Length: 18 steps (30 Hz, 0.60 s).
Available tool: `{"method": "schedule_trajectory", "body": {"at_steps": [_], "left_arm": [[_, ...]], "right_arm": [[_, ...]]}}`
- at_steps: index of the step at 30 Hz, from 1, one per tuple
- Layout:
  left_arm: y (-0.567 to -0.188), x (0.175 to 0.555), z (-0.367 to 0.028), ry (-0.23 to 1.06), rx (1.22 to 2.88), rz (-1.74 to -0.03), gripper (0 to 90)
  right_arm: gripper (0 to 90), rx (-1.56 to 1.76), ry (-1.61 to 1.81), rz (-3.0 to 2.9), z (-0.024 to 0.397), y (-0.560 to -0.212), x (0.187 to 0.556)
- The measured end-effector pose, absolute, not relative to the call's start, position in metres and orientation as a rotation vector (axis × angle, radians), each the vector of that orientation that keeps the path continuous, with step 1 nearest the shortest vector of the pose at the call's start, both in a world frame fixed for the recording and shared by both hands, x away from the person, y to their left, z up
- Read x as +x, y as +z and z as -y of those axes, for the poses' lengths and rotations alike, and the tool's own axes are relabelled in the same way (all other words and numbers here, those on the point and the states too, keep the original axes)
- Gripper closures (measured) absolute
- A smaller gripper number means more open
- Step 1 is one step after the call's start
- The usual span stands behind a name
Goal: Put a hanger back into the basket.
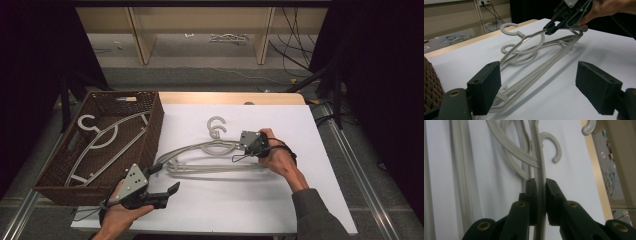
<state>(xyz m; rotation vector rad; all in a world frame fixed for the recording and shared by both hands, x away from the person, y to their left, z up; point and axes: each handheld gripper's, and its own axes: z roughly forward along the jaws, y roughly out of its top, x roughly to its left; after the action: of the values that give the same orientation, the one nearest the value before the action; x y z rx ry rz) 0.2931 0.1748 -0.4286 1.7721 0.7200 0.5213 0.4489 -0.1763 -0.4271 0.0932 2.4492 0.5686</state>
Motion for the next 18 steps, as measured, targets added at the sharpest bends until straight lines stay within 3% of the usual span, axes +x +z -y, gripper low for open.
{"method": "schedule_trajectory", "body": {"at_steps": [8, 18], "left_arm": [[-0.425, 0.298, -0.170, 0.537, 1.803, -0.711, 19.6], [-0.411, 0.325, -0.136, 0.549, 1.917, -0.728, 20.6]], "right_arm": [[82.1, 0.061, 0.603, -2.423, 0.181, -0.413, 0.436], [82.1, 0.074, 0.652, -2.403, 0.183, -0.405, 0.424]]}}
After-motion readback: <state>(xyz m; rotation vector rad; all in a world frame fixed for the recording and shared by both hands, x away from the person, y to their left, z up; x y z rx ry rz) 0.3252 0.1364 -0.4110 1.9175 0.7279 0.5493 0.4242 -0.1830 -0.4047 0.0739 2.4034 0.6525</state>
